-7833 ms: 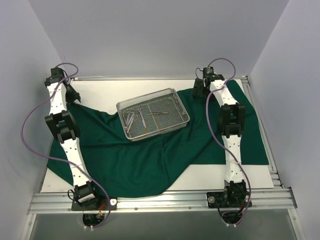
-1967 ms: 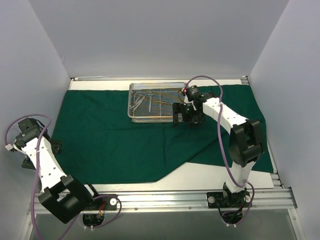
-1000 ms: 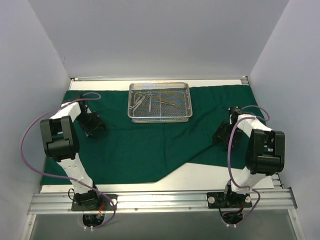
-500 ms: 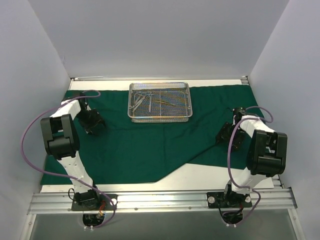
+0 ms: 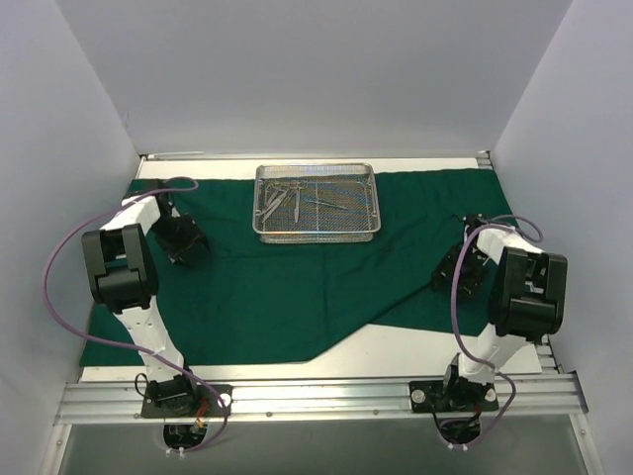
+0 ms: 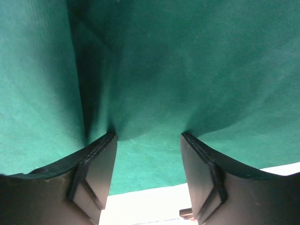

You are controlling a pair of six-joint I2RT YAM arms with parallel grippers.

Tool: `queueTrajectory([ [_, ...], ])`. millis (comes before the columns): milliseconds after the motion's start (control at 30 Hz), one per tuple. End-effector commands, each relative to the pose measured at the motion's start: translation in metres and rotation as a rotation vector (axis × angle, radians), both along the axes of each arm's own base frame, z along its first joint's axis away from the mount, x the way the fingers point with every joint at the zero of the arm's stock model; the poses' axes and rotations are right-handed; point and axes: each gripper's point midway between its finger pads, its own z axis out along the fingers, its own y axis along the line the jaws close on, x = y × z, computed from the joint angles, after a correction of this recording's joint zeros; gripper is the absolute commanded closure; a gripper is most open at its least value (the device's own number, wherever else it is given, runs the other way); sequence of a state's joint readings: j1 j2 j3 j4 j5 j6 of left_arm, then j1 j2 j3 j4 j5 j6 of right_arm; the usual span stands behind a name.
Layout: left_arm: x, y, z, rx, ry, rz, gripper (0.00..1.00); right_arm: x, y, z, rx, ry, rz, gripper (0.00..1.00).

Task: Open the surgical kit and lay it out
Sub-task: Smooth out the surgical kit at the center of the board.

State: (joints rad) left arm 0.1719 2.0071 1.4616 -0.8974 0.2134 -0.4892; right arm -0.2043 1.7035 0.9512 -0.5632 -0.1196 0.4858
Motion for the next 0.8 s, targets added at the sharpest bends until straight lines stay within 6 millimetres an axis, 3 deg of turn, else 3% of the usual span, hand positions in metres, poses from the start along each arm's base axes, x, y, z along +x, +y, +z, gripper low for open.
queueTrajectory([
  [0, 0.010, 0.003, 0.010, 0.011, -0.024, 0.001, 0.31, -0.028, -0.011, -0.039, -0.042, 0.157, -0.029, 0.41],
  [67, 0.011, 0.007, 0.012, 0.022, -0.030, 0.002, 0.31, -0.044, -0.032, -0.041, -0.134, 0.243, -0.045, 0.37],
  [167, 0.009, 0.010, 0.013, 0.031, -0.028, 0.005, 0.31, -0.076, -0.067, -0.024, -0.283, 0.375, -0.128, 0.37],
  [200, 0.009, 0.013, 0.013, 0.036, -0.031, 0.011, 0.31, -0.090, -0.070, -0.016, -0.295, 0.424, -0.159, 0.37],
  [300, 0.009, 0.017, 0.013, 0.036, -0.030, 0.023, 0.31, -0.101, -0.088, 0.014, -0.352, 0.401, -0.279, 0.37],
  [367, 0.009, 0.018, 0.014, 0.036, -0.030, 0.026, 0.31, -0.092, -0.105, 0.039, -0.412, 0.309, -0.339, 0.38],
  [433, 0.010, 0.018, 0.015, 0.039, -0.034, 0.026, 0.31, -0.076, -0.108, 0.058, -0.426, 0.208, -0.350, 0.37],
  [567, 0.011, 0.019, 0.020, 0.044, -0.044, 0.027, 0.31, -0.007, -0.079, 0.080, -0.315, -0.041, -0.163, 0.32],
  [600, 0.012, 0.019, 0.021, 0.043, -0.049, 0.027, 0.31, 0.009, -0.055, 0.082, -0.264, -0.087, -0.079, 0.32],
  [700, 0.012, 0.021, 0.018, 0.049, -0.035, 0.029, 0.31, 0.031, -0.026, 0.073, -0.181, -0.129, -0.032, 0.29],
  [767, 0.014, 0.022, 0.016, 0.052, -0.033, 0.030, 0.31, 0.034, -0.008, 0.050, -0.082, -0.134, -0.024, 0.28],
])
